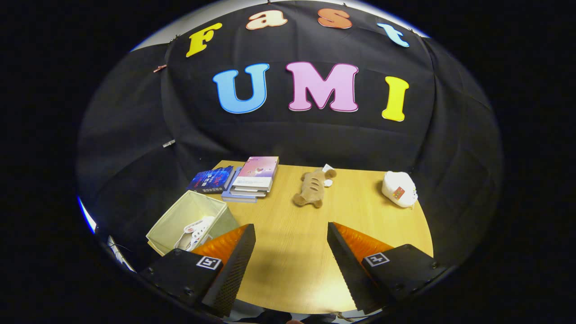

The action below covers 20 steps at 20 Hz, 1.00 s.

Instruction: Open the storage box then place both shoes into the box .Put the left shoe in first, then the right shoe, with the right side of both shoes facing outward in a uniform manner.

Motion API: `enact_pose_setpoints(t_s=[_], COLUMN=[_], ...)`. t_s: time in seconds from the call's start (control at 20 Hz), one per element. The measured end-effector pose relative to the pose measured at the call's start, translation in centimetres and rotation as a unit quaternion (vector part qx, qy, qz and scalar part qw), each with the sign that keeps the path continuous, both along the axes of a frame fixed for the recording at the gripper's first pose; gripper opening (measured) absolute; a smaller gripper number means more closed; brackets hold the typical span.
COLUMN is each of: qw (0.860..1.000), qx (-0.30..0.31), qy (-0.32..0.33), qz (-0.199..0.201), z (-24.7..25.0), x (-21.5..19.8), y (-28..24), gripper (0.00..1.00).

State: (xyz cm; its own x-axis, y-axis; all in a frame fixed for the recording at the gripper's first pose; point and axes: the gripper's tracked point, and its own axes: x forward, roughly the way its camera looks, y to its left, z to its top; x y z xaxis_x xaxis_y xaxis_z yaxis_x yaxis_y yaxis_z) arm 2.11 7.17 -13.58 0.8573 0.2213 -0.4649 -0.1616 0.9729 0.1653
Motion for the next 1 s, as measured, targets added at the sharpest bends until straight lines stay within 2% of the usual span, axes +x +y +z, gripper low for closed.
enact_pose_setpoints(t_s=[0.3, 0.55, 0.65, 1.0], qw=[0.997, 0.990, 0.987, 0.986], qx=[0.007, -0.021, -0.008, -0.007], qy=[-0.072, -0.138, -0.159, -0.169], qz=[0.002, 0.002, -0.005, -0.004], z=[2.7, 4.7, 5.9, 6.6], x=[-0.1, -0.6, -1.0, -0.8], y=[-5.4, -8.9, -9.5, -10.4], gripper=[0.99, 0.99, 0.98, 0.98])
